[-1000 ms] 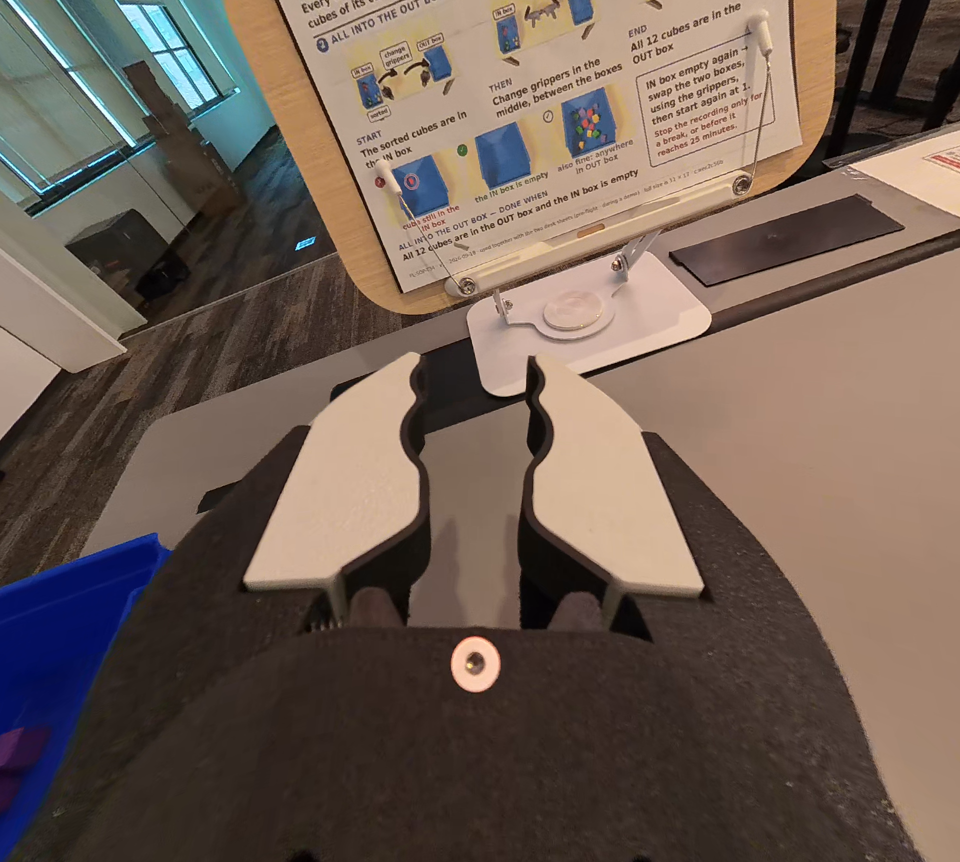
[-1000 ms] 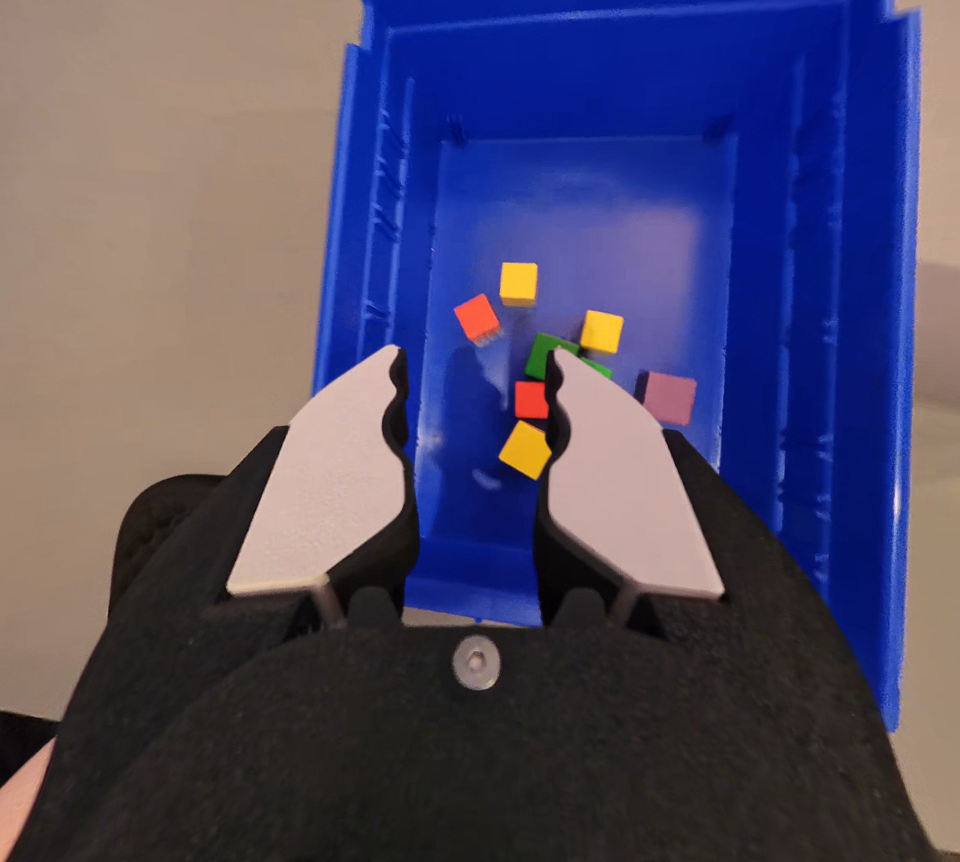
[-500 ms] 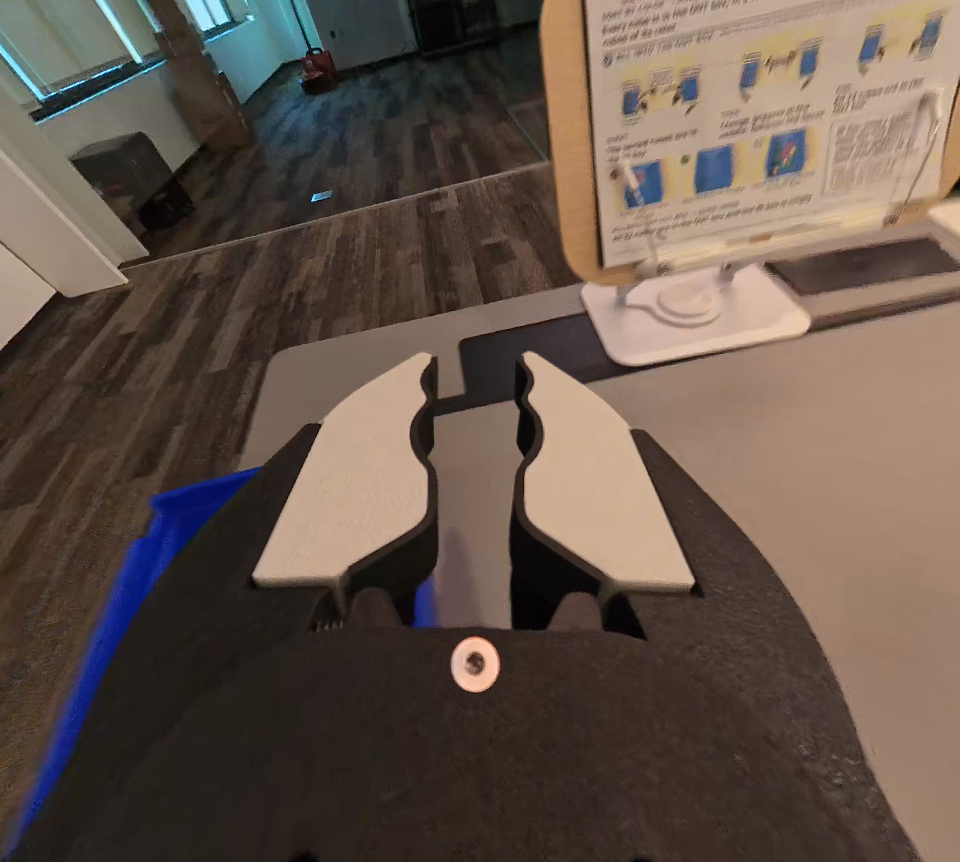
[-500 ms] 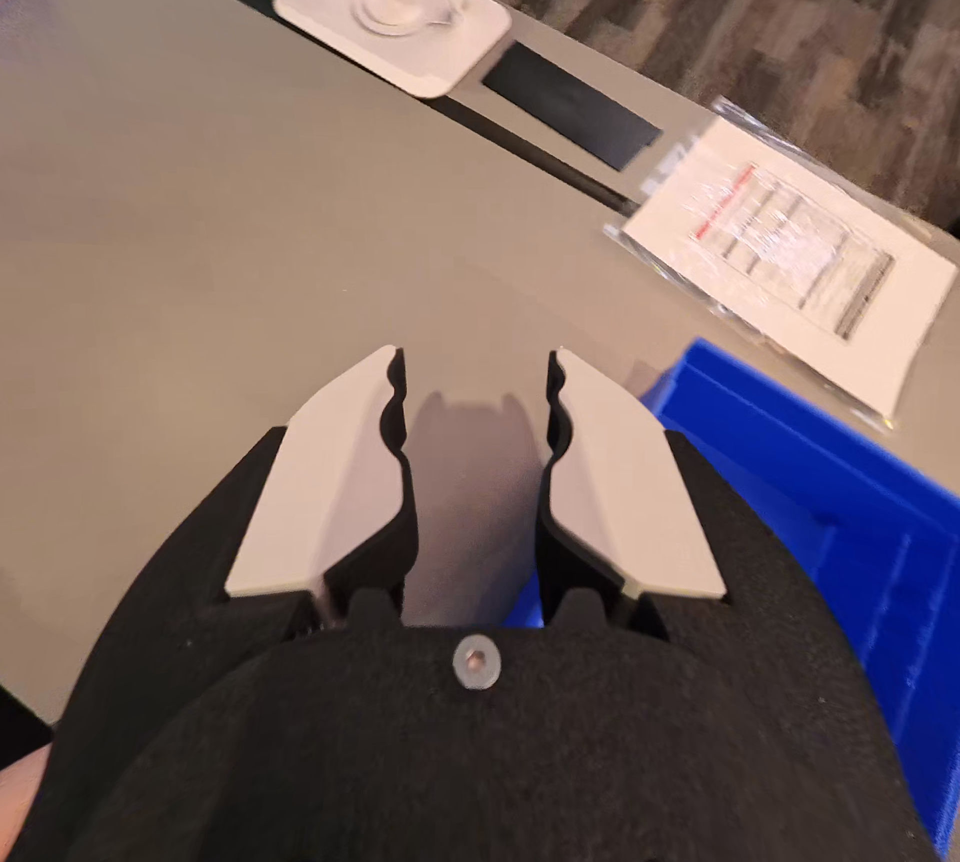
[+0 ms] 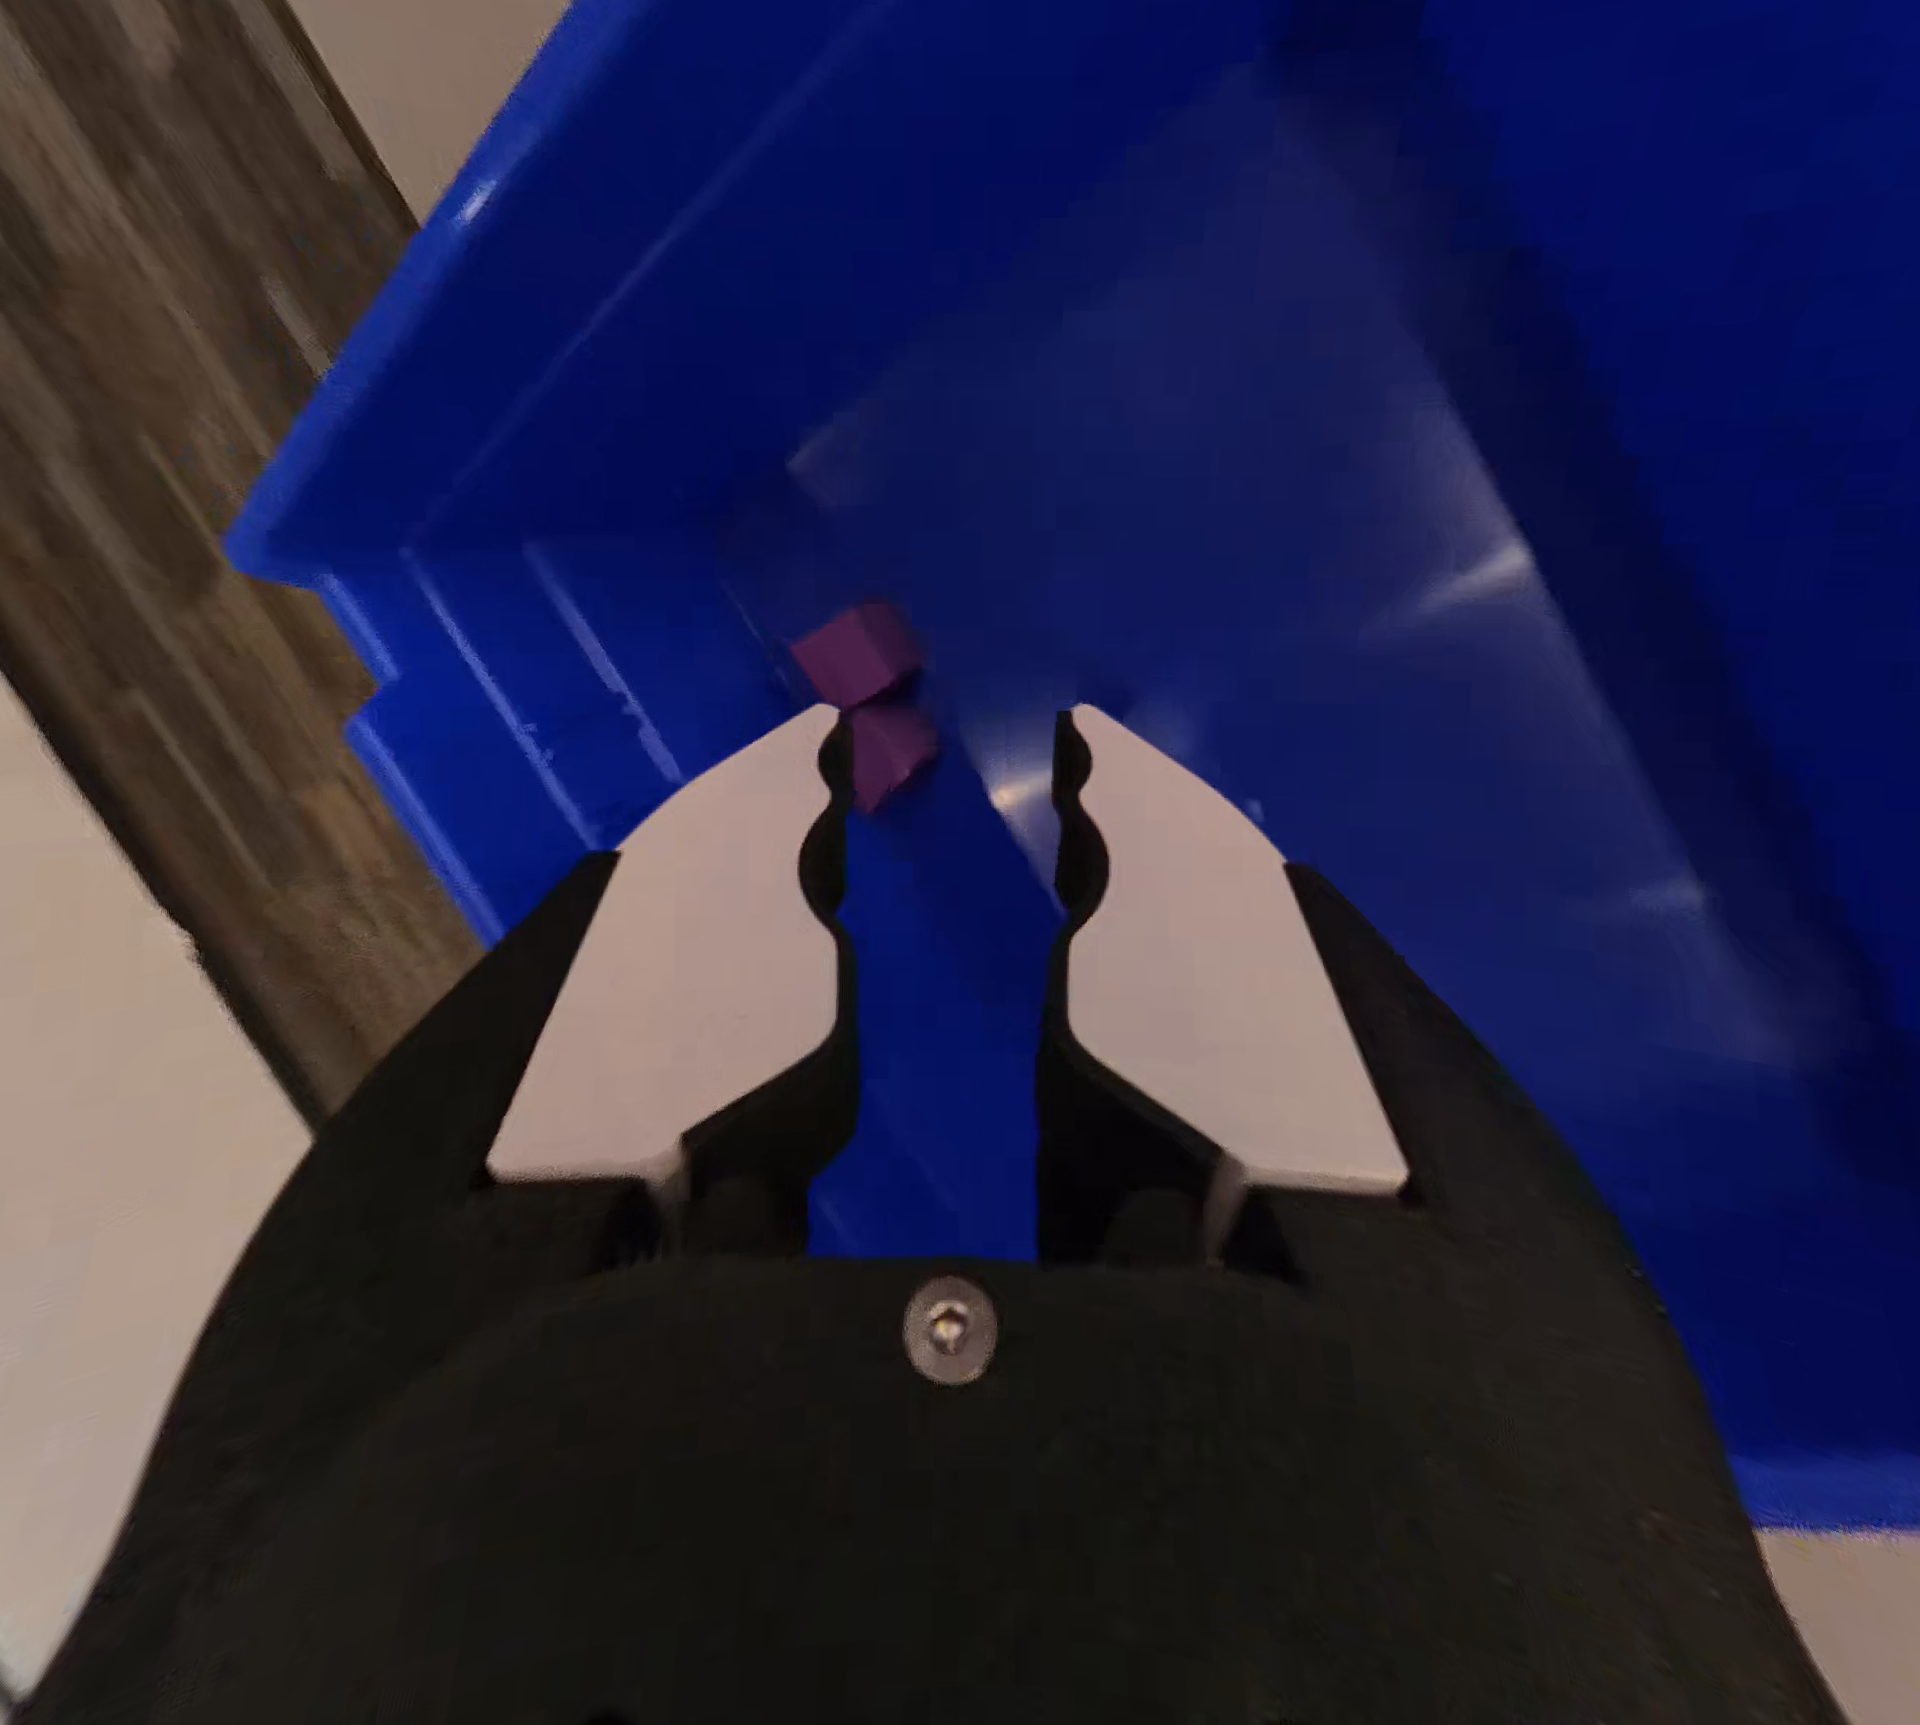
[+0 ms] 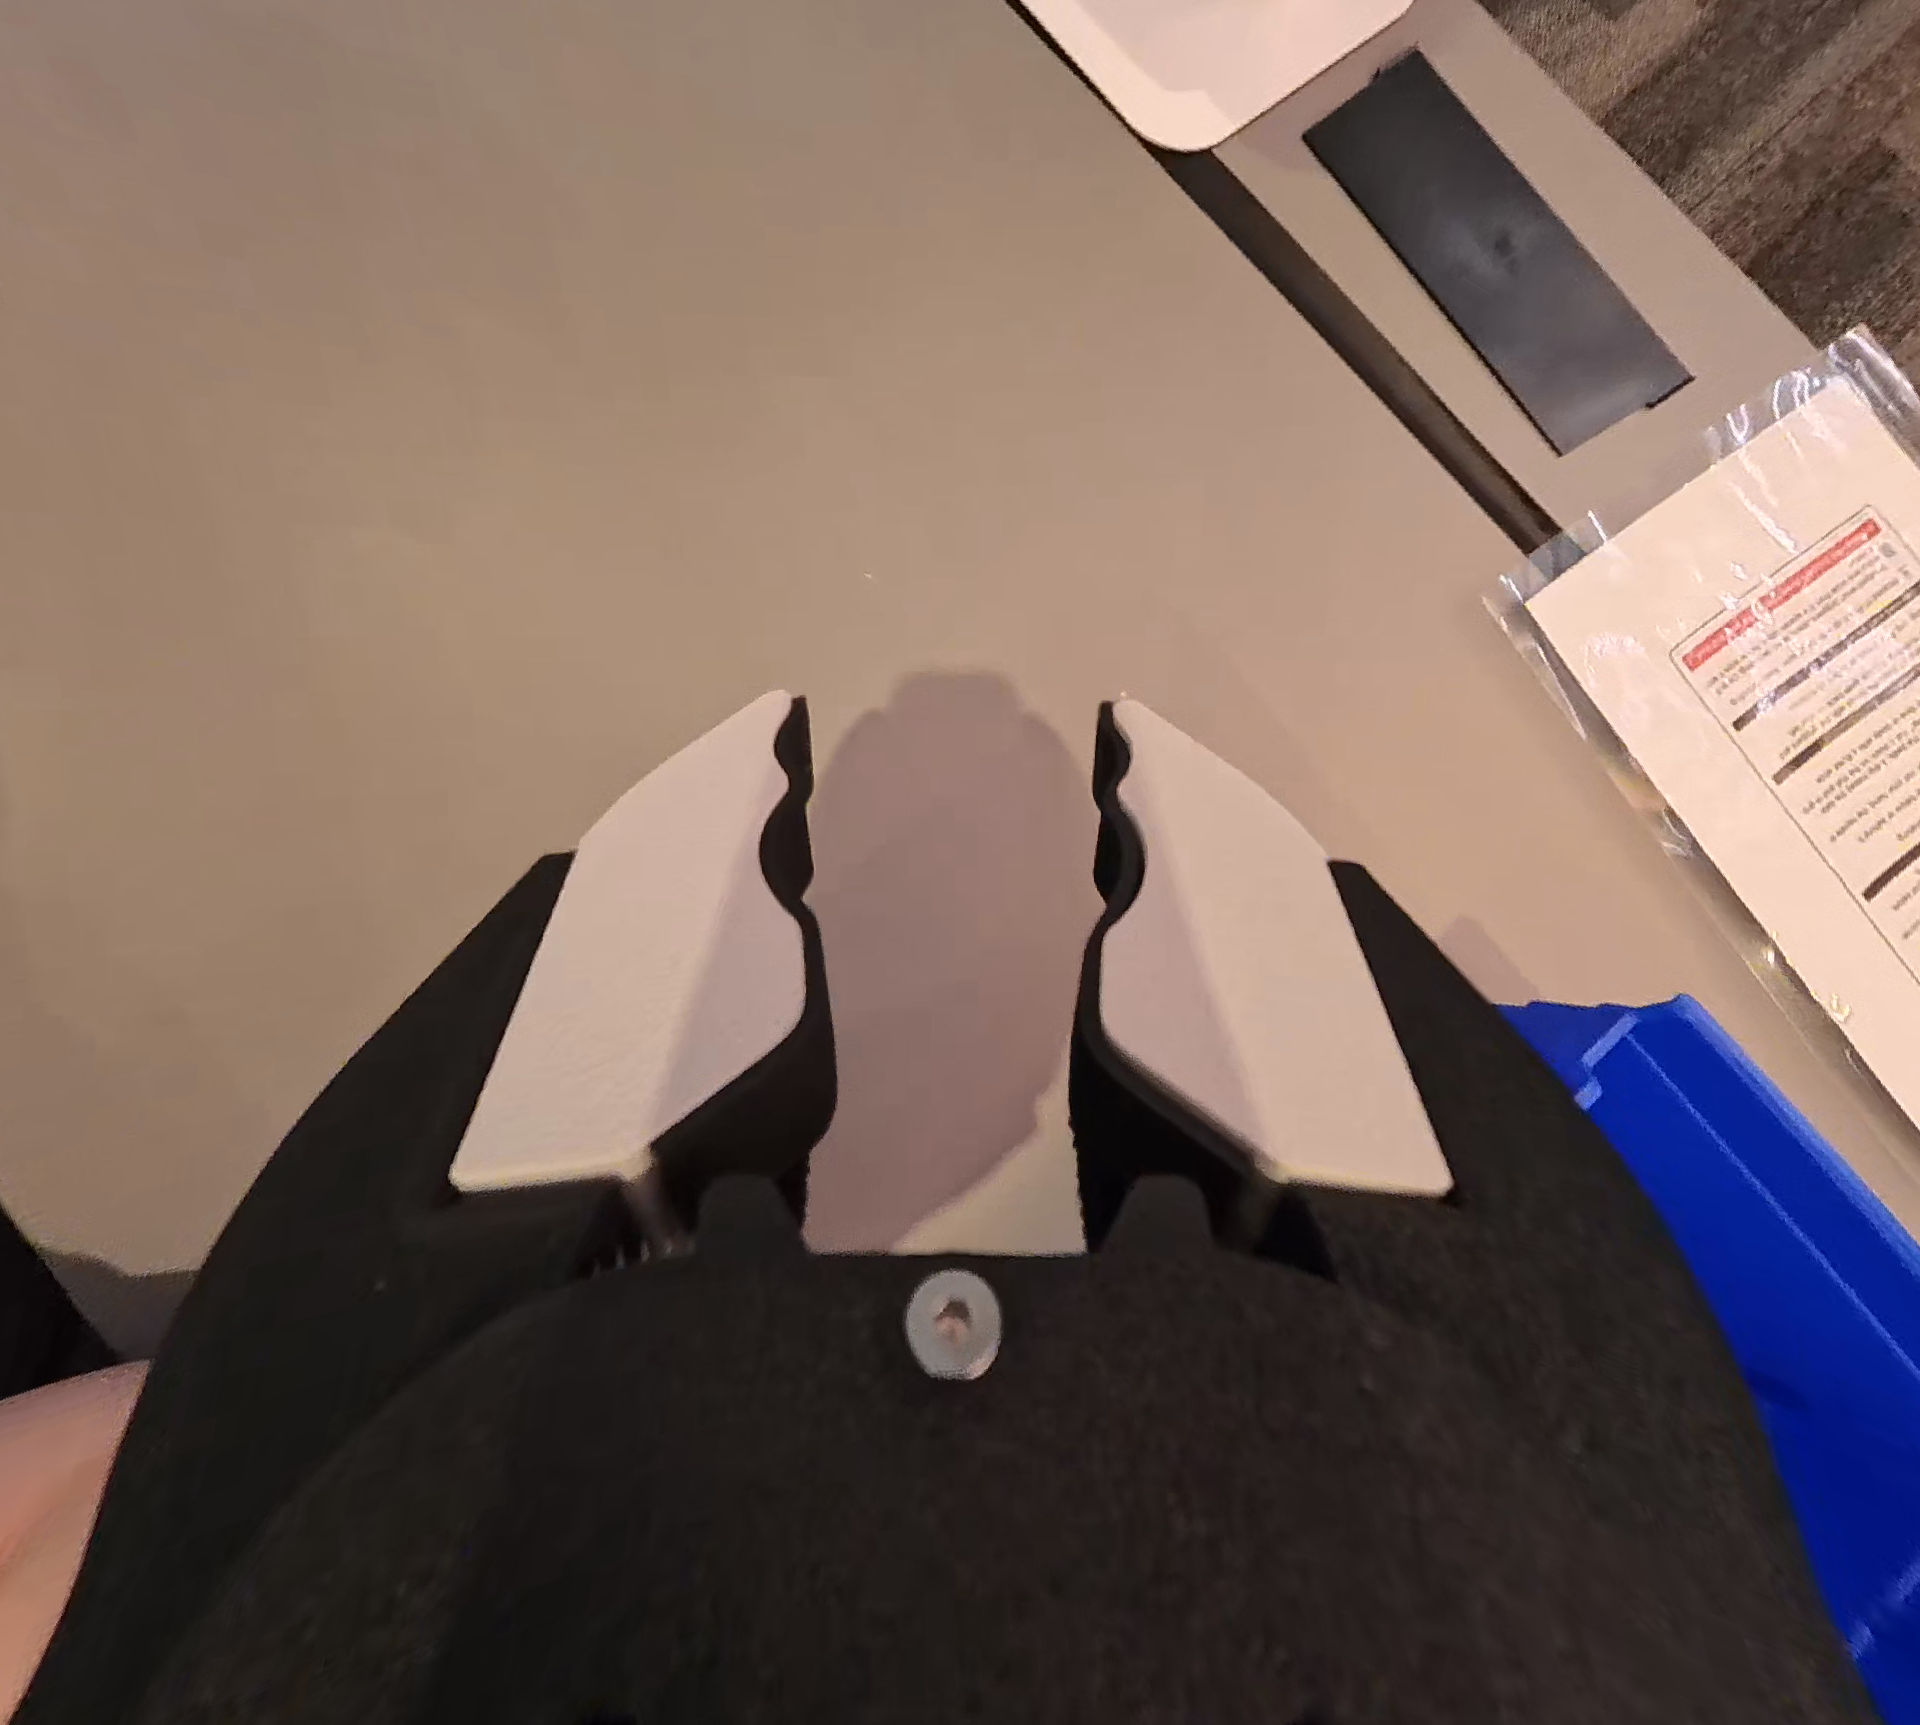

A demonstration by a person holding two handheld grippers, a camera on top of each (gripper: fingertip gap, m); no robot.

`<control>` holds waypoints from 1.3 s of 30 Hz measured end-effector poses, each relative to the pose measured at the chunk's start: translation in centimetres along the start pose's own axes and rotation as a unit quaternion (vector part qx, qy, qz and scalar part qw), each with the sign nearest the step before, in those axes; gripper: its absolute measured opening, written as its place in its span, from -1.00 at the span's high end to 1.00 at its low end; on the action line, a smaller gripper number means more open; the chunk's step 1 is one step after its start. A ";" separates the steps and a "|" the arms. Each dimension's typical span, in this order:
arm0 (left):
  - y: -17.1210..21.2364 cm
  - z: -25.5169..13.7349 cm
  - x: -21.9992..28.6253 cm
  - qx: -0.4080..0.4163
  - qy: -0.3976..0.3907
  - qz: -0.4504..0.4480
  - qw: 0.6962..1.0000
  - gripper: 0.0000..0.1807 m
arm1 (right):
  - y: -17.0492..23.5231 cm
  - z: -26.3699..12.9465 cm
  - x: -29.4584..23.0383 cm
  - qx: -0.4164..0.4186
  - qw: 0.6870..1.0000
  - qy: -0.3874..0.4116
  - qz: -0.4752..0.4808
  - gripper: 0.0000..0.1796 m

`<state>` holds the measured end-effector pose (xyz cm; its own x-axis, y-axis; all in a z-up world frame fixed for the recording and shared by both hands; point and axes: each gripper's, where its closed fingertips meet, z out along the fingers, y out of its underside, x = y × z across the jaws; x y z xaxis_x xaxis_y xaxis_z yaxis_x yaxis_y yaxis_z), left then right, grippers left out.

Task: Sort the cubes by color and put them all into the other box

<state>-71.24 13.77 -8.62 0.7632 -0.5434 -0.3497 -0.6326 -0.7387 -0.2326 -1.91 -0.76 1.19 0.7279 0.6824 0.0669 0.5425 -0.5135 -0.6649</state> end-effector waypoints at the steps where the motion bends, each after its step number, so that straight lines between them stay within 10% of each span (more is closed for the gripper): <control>1: -0.1 0.7 -0.5 -0.008 0.006 -0.024 1.000 0.59 | 0.2 0.1 0.1 -0.003 1.000 0.000 0.002 0.43; 23: 1.4 5.1 -2.4 -0.118 -0.011 -0.111 0.987 0.76 | 1.3 1.1 0.6 -0.039 0.999 -0.007 0.004 0.43; 33: -6.8 -7.3 0.8 0.179 -0.047 -0.101 0.978 0.76 | -1.5 0.3 -1.2 0.017 0.999 -0.015 -0.048 0.46; 39: -14.0 -19.7 13.3 0.427 0.024 0.007 0.904 0.77 | -8.8 0.9 -7.9 0.142 0.978 -0.142 -0.060 0.48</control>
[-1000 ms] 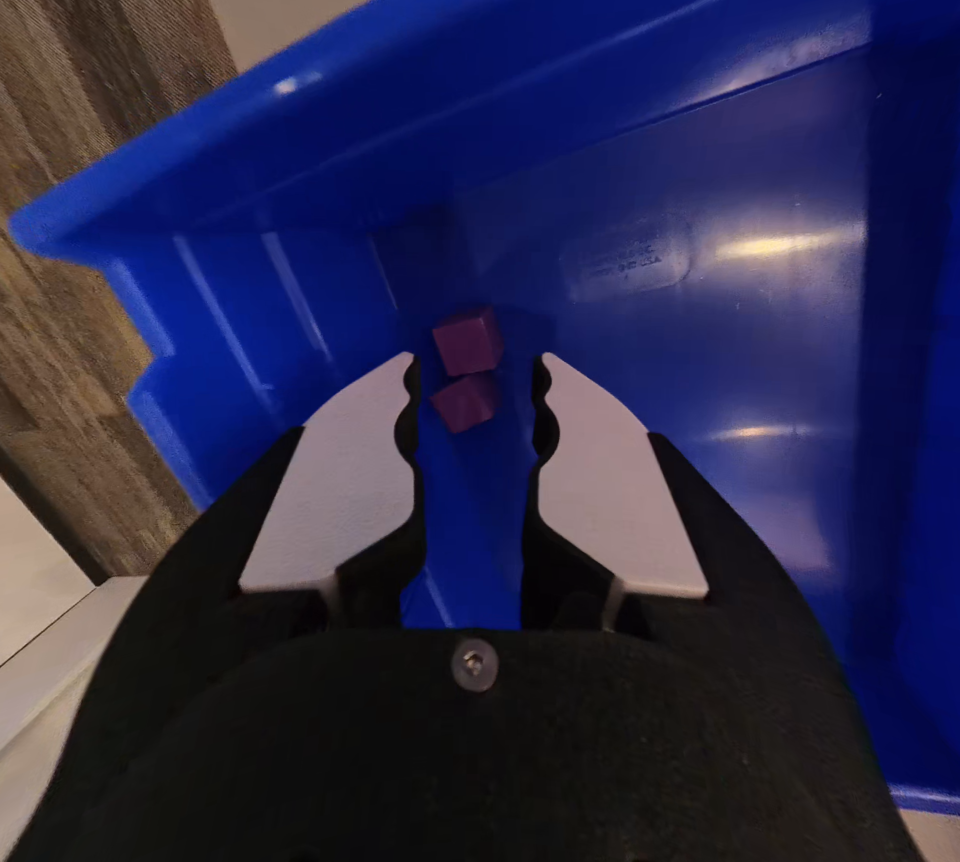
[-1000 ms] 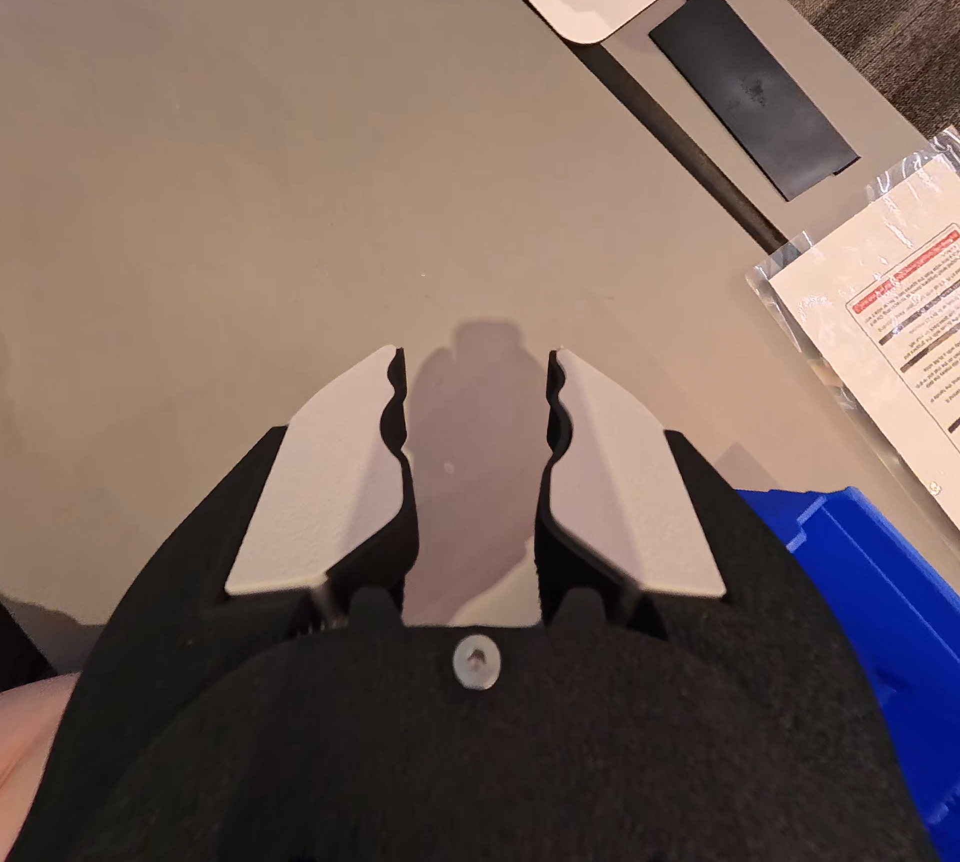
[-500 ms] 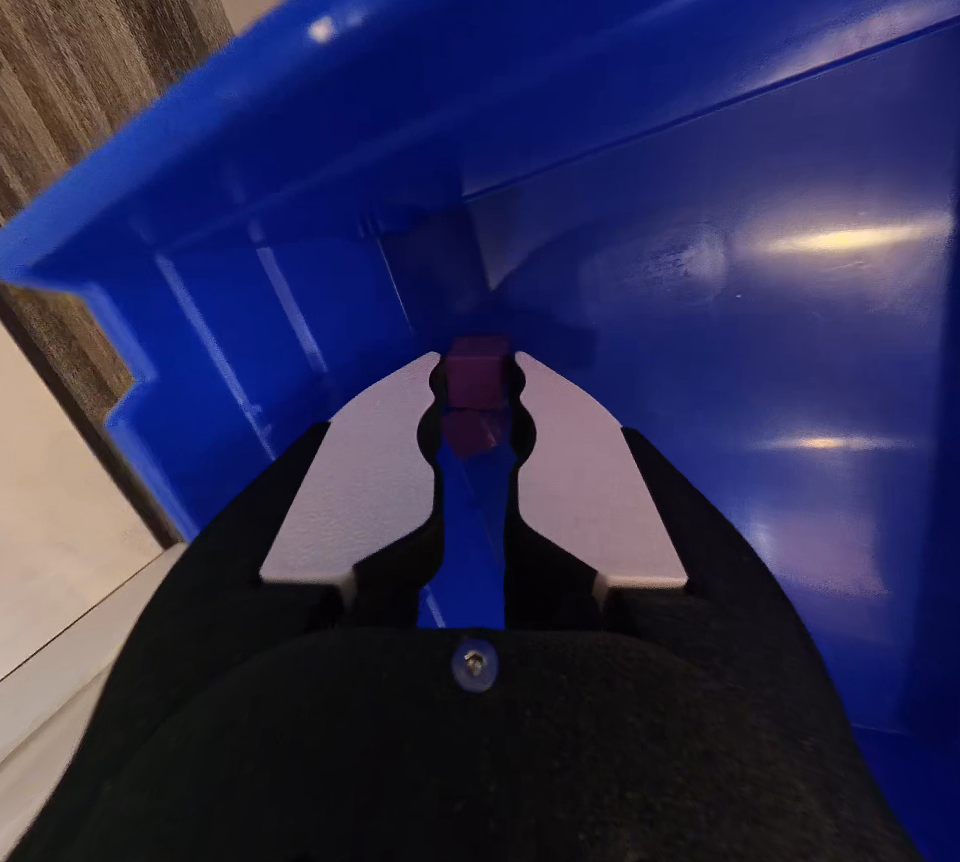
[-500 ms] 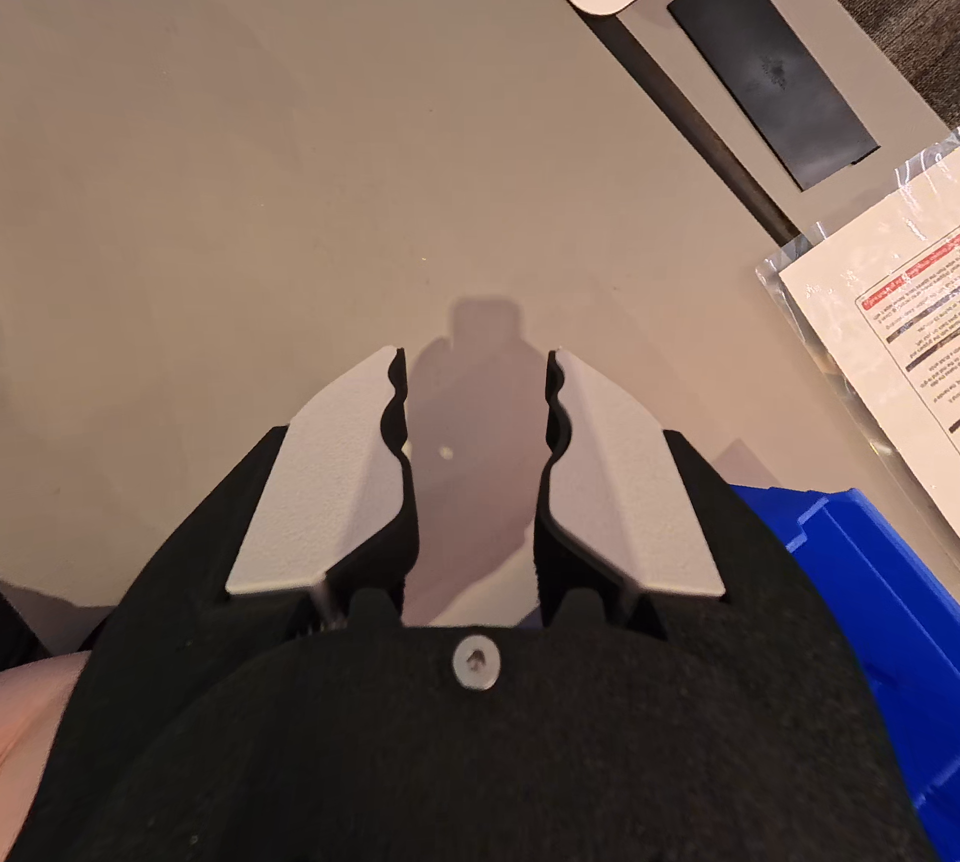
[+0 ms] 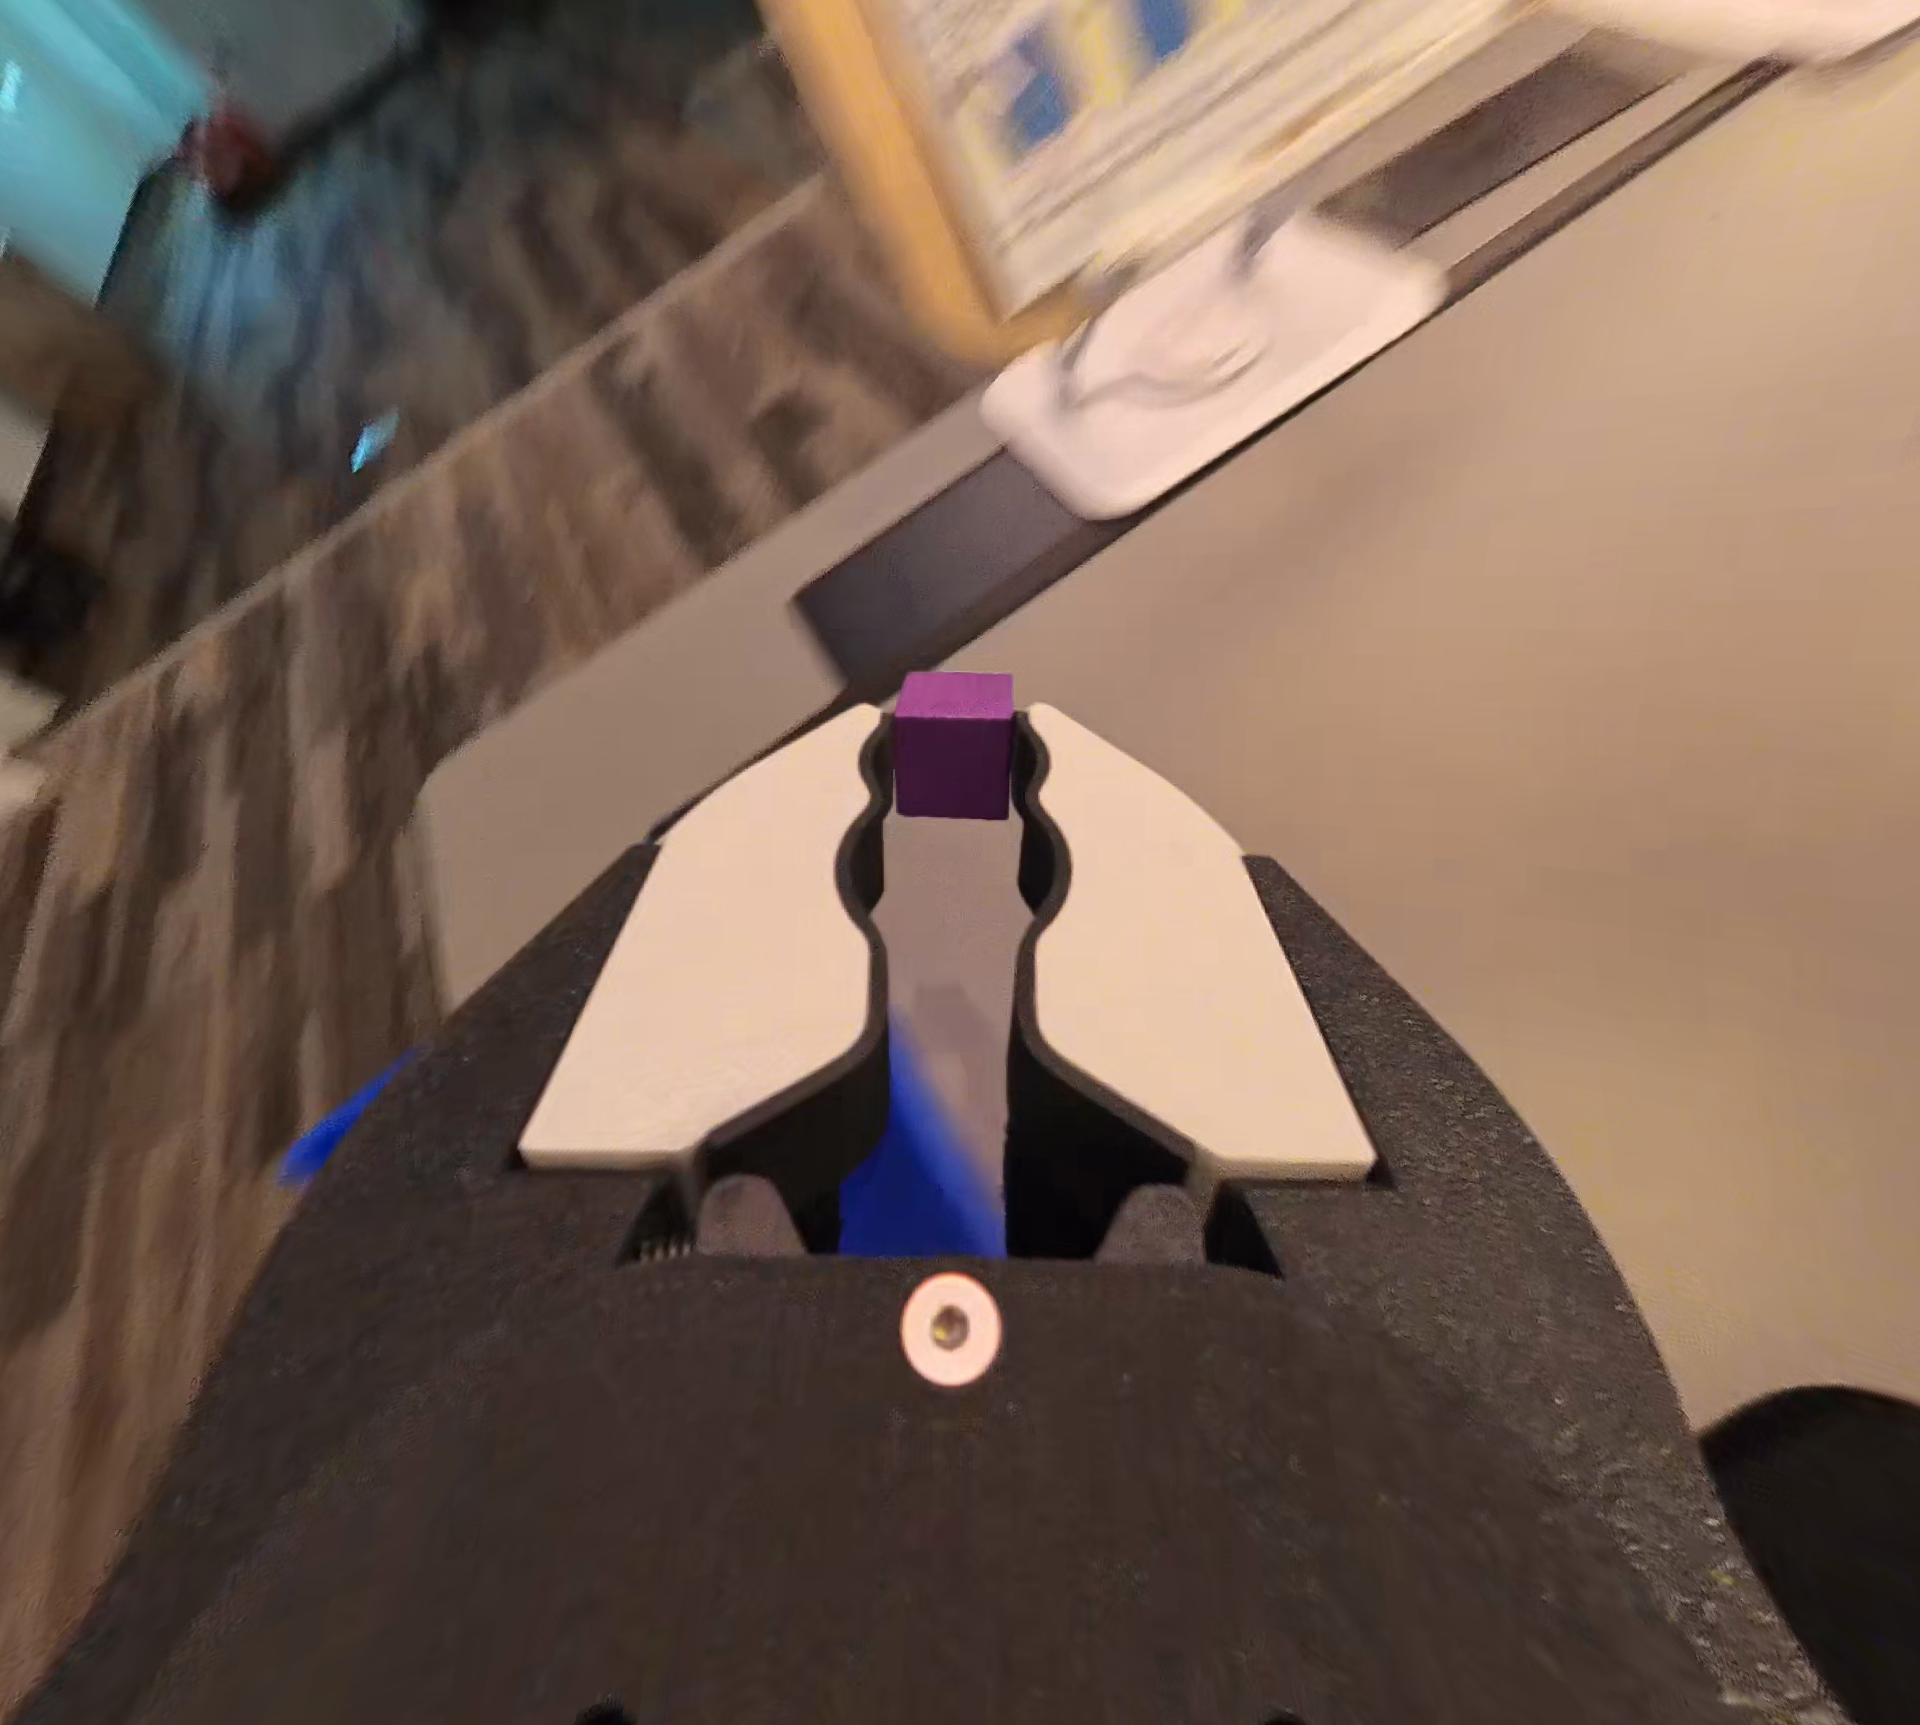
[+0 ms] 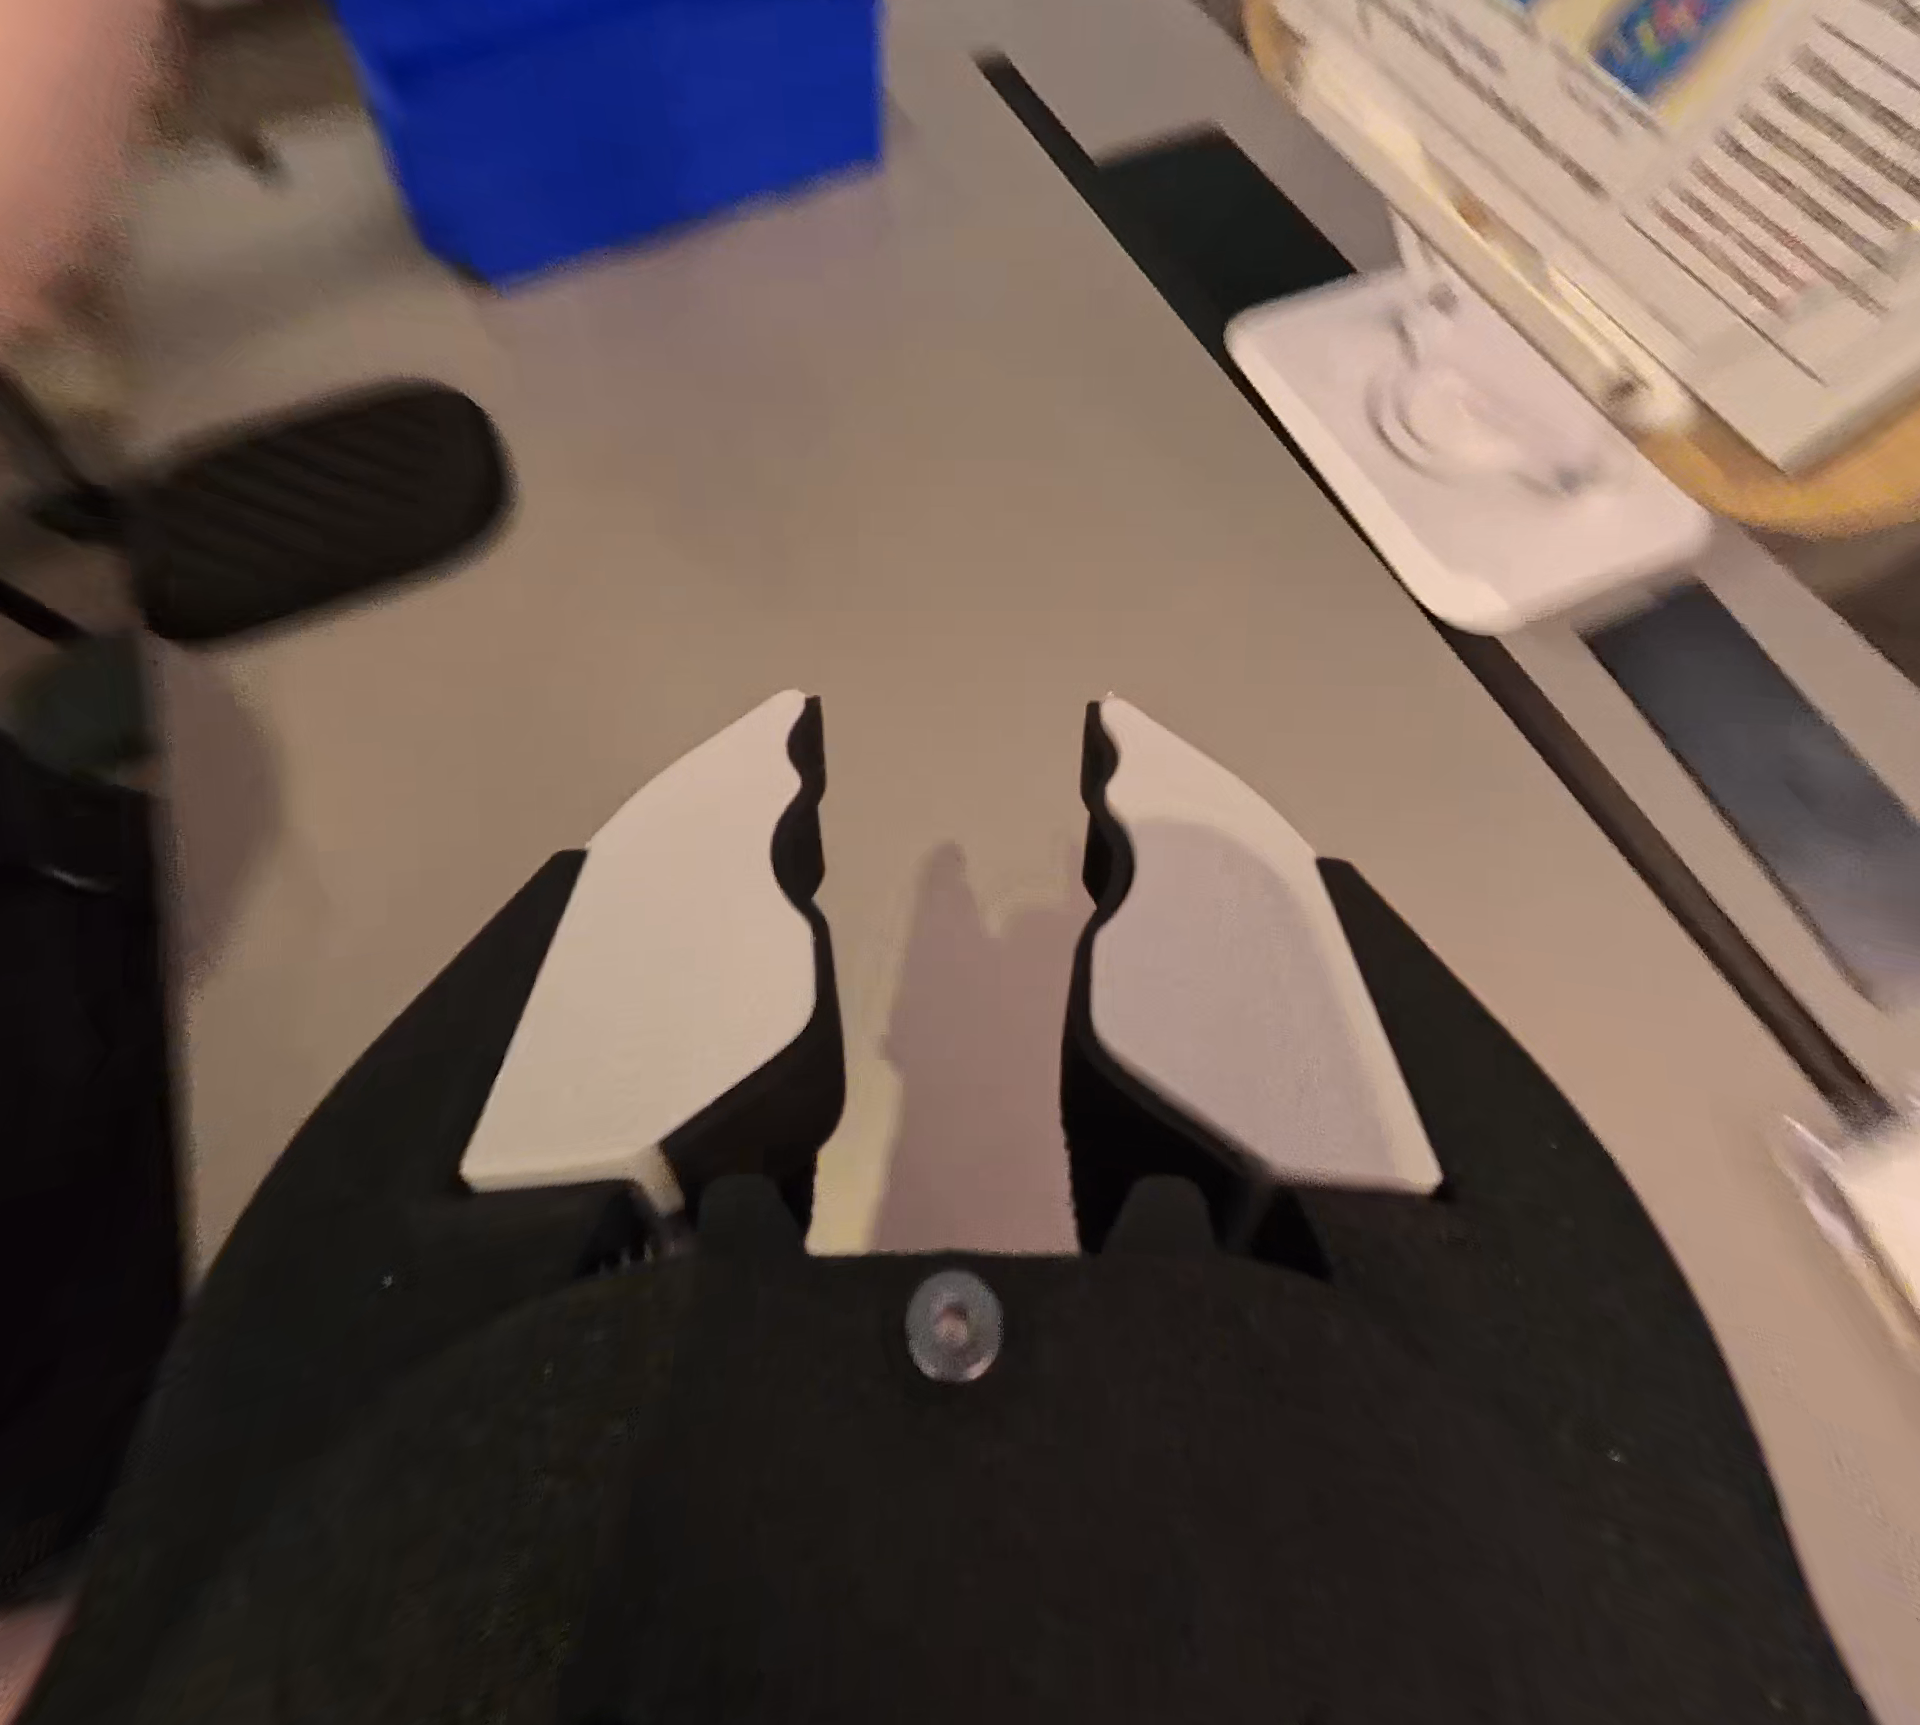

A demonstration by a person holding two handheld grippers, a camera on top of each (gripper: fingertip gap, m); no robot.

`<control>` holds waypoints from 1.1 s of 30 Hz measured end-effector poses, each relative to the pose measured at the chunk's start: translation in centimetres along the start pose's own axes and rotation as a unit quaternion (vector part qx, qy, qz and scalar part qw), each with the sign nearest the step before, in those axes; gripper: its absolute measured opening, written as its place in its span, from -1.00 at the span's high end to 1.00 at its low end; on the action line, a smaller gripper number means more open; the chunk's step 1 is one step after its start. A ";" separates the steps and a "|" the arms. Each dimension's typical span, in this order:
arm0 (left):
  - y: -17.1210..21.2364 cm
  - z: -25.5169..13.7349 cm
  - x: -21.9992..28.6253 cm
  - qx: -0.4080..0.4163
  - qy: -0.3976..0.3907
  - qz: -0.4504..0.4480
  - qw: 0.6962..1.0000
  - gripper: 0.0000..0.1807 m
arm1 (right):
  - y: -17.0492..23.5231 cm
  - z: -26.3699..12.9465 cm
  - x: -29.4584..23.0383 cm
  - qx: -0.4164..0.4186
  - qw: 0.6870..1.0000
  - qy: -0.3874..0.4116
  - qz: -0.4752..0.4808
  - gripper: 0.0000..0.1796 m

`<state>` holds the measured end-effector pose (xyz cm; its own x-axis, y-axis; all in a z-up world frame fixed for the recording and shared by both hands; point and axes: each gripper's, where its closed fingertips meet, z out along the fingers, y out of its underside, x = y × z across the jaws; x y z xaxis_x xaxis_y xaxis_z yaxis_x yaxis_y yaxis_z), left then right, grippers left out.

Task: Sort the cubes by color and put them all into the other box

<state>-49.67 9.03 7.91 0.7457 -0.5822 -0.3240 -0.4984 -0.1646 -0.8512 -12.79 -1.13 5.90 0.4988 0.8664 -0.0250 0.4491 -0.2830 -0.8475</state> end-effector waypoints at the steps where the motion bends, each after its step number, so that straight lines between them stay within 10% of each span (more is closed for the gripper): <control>1: -1.9 -0.2 3.0 0.039 0.038 0.010 0.998 0.77 | -1.5 0.7 -1.3 0.030 0.999 -0.033 0.019 0.49; 11: -12.1 -1.0 23.4 0.283 0.259 0.152 0.911 0.77 | -8.3 2.8 -7.7 0.172 0.930 -0.260 0.193 0.44; 33: -13.1 -0.3 26.7 0.301 0.314 0.120 0.892 0.68 | -7.6 3.6 -7.9 0.157 0.882 -0.366 0.251 0.75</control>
